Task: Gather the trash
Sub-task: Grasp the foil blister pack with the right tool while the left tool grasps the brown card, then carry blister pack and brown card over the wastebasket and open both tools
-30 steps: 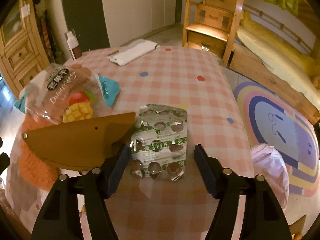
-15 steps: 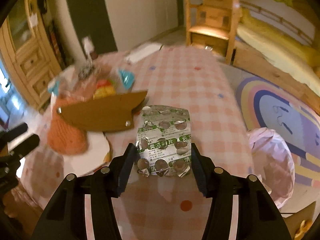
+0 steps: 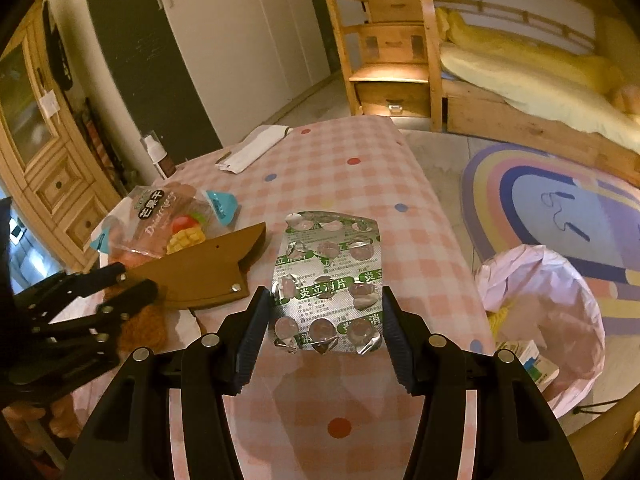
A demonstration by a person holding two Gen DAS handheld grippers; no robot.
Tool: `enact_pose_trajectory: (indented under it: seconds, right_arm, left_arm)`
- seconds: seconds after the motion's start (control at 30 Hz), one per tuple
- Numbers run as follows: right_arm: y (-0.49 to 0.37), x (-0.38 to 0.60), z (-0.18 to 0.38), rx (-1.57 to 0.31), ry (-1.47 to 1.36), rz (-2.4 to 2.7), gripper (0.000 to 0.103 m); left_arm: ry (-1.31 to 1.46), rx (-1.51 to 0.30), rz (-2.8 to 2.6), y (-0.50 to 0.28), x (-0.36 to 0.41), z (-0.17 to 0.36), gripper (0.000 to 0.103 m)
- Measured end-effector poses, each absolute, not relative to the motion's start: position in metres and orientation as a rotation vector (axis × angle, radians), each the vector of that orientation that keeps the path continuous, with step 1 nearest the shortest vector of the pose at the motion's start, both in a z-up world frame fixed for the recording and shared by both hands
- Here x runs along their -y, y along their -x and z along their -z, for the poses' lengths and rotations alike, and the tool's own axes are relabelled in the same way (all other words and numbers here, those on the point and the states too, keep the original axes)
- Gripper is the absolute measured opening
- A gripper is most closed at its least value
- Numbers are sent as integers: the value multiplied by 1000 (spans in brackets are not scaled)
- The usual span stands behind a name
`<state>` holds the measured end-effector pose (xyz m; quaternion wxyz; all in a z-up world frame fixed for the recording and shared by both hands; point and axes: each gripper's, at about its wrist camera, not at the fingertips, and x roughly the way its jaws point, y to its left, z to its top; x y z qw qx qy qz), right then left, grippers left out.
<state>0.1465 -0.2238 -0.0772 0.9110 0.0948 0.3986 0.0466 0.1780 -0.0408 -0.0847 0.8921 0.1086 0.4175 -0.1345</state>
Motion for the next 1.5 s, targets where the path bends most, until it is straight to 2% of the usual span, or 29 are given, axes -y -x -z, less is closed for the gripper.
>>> enact_pose_trajectory:
  seconds: [0.1, 0.13, 0.23, 0.5, 0.57, 0.63, 0.73, 0.77, 1.0, 1.1, 1.2, 1.33, 1.5]
  right_arm:
    - [-145, 226, 76, -815, -203, -98, 55]
    - [-144, 227, 76, -812, -209, -99, 55]
    - [-141, 229, 71, -806, -226, -112, 55]
    - [-125, 256, 52, -838, -255, -55, 55]
    - [-118, 264, 47, -832, -245, -40, 55]
    - [-111, 271, 45, -825, -231, -29, 55]
    - [-107, 275, 46, -821, -242, -33, 55]
    - [-107, 276, 47, -821, -247, -35, 55]
    - [-110, 279, 51, -836, -271, -48, 55]
    - [-110, 280, 52, -837, -279, -48, 55]
    - [-110, 280, 52, -836, -277, -50, 55]
    - [-108, 281, 49, -817, -284, -46, 55]
    - [-98, 281, 39, -777, -272, -41, 55]
  left_arm:
    - [-234, -868, 309, -174, 42, 84, 29]
    - [-227, -873, 330, -171, 44, 83, 24]
    - [-233, -876, 401, -159, 50, 83, 20]
    - [-261, -929, 545, -134, 78, 96, 21]
    - [-247, -924, 528, -136, 81, 95, 28]
    - [-234, -903, 494, -139, 81, 92, 51]
    - [-232, -858, 436, -146, 83, 84, 69]
    - [-242, -848, 429, -150, 86, 83, 71]
    - [-387, -908, 420, -175, 107, 103, 71]
    - [-399, -924, 418, -177, 107, 110, 63]
    - [-368, -945, 442, -179, 107, 109, 46]
    - [-352, -937, 444, -175, 105, 106, 45]
    - [-229, -870, 491, -149, 95, 72, 45]
